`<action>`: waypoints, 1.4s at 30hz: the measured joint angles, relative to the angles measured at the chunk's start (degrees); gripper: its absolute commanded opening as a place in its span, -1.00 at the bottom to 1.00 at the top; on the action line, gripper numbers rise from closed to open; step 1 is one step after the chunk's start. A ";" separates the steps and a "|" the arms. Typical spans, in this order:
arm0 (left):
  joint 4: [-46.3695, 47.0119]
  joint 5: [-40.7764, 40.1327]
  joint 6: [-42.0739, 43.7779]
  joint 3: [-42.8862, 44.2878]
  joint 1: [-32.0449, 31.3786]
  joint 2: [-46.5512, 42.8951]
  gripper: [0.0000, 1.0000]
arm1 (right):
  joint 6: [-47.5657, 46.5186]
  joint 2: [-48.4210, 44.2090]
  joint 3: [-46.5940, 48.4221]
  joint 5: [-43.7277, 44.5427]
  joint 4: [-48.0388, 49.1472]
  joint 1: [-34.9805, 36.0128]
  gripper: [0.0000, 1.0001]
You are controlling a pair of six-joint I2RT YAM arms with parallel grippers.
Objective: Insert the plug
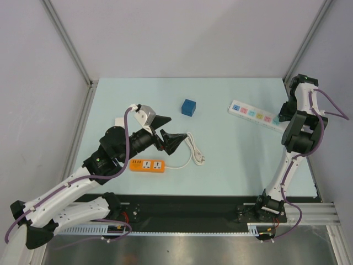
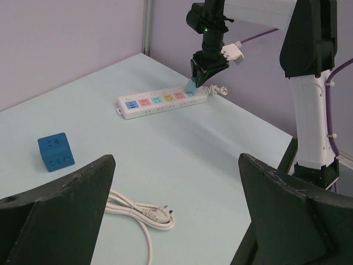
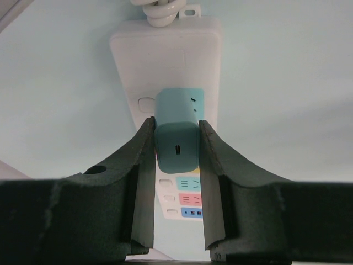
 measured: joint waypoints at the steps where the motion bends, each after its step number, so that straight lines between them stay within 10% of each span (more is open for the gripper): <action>1: 0.00 0.02 0.00 0.00 0.00 0.00 1.00 | -0.02 -0.04 -0.07 0.02 0.00 0.04 -1.00; 42: -0.02 -0.28 0.20 0.00 0.00 -0.22 1.00 | -1.79 2.80 3.04 1.20 -1.55 1.46 -1.00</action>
